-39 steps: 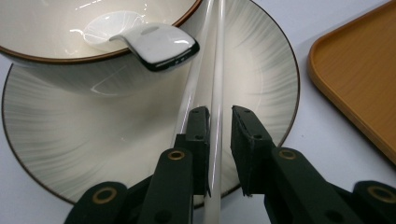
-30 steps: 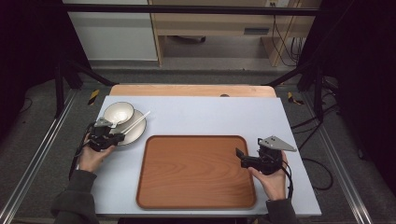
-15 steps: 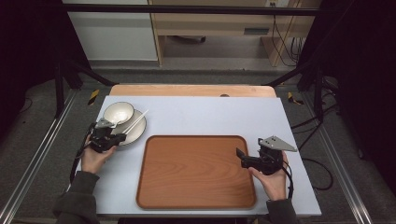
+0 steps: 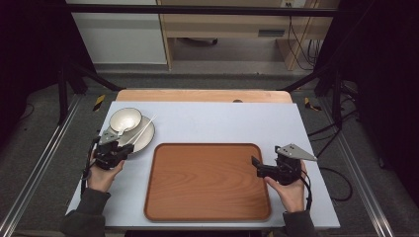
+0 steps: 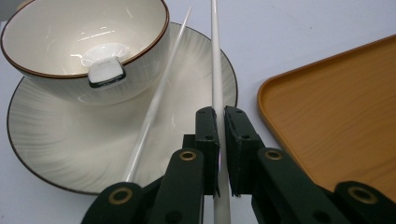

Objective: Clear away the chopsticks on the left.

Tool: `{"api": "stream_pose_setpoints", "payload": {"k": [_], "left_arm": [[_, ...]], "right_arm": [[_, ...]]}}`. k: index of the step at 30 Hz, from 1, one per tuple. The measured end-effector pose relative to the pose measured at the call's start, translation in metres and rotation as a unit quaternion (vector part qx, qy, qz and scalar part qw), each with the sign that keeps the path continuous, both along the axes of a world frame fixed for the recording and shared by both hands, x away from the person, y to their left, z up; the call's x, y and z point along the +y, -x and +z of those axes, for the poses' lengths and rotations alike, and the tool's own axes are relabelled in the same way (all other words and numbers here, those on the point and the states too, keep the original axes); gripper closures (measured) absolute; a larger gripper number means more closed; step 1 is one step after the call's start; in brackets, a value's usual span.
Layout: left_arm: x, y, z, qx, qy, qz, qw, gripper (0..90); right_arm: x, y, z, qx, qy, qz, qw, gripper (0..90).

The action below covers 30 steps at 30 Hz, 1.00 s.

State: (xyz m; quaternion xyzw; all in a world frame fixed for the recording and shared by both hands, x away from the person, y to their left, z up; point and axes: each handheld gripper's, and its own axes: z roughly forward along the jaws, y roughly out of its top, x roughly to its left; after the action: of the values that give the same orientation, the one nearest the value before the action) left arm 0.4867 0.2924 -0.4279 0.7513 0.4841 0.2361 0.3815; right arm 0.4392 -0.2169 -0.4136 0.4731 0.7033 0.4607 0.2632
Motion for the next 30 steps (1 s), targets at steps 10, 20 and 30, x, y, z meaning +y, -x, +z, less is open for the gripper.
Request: {"api": "stream_pose_setpoints", "payload": {"k": [10, 20, 30], "left_arm": [[-0.02, 0.034, 0.009, -0.027, 0.011, 0.024, 0.9993, 84.3], [-0.031, 0.071, 0.005, -0.017, 0.059, 0.067, 0.9959, 84.3], [-0.051, 0.09, 0.008, -0.029, 0.066, 0.104, 0.9919, 84.3]], "right_arm": [[-0.001, 0.0, -0.001, 0.0, 0.0, -0.002, 1.0, 8.1], [-0.003, -0.001, -0.004, 0.004, -0.006, -0.002, 1.0, 8.1], [-0.003, -0.001, -0.003, 0.001, -0.009, 0.001, 1.0, 8.0]]}}
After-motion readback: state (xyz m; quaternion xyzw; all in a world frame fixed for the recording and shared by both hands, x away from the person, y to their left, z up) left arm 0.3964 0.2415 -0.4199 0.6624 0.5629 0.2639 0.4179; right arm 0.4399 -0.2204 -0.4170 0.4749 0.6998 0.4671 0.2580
